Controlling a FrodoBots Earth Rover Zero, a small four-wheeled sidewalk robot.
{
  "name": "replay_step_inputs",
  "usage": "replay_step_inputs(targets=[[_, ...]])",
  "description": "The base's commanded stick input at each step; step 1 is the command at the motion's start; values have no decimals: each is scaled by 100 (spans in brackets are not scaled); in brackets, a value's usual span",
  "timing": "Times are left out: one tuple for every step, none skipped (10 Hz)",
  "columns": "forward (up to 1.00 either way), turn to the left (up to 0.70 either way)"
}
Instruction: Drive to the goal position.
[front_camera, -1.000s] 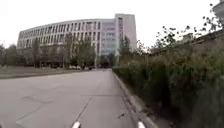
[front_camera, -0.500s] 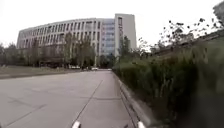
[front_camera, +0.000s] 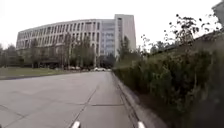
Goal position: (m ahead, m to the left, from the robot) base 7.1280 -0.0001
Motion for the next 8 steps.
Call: replay_step_inputs(targets=[[60, 0], [60, 0], [60, 0], [60, 0], [60, 0], [60, 0], [60, 0], [60, 0]])
